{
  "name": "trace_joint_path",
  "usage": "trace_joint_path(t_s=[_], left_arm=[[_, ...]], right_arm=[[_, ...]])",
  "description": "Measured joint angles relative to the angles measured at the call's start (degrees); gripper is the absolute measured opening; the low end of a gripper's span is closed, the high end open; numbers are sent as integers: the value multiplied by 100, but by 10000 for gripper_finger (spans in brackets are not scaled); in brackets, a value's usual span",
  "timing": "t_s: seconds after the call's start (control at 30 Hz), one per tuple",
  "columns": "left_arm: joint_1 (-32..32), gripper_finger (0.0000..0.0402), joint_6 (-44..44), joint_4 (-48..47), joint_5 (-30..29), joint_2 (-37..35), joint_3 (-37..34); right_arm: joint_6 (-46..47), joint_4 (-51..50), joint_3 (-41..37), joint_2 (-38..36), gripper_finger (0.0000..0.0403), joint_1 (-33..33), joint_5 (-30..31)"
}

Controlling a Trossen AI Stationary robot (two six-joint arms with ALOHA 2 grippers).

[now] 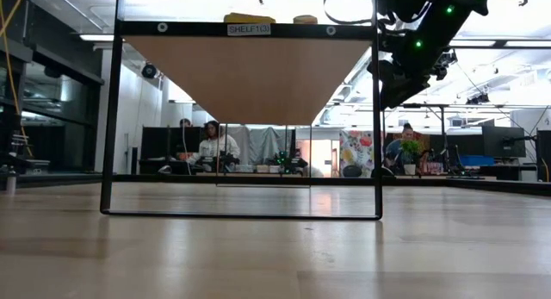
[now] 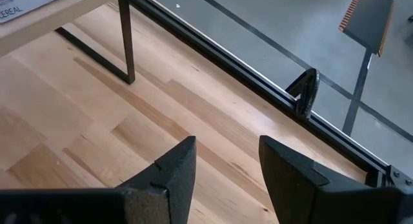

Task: Stack cereal on shelf
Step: Put the yellow cereal box on the shelf

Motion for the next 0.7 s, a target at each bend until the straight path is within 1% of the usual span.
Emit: trace_joint_path(t_s=[0.17,0.3,0.4,0.6,0.7], left_arm=[[0,208,-596,-422,33,-199,-3],[-37,207,-731,-15,34,-530,-489],[-50,206,-817,623,42,-986,-1150],[-48,206,-1036,2117,31,-2214,-2837],[-48,206,-1140,2922,39,-2804,-3643]], right_arm=[[-220,-17,0,0,162,0,-2],[-226,-166,0,-3,162,0,-20],[-194,-326,0,-4,162,0,-15],[-386,-524,0,-4,162,0,23],[-407,-563,0,-4,162,0,190]])
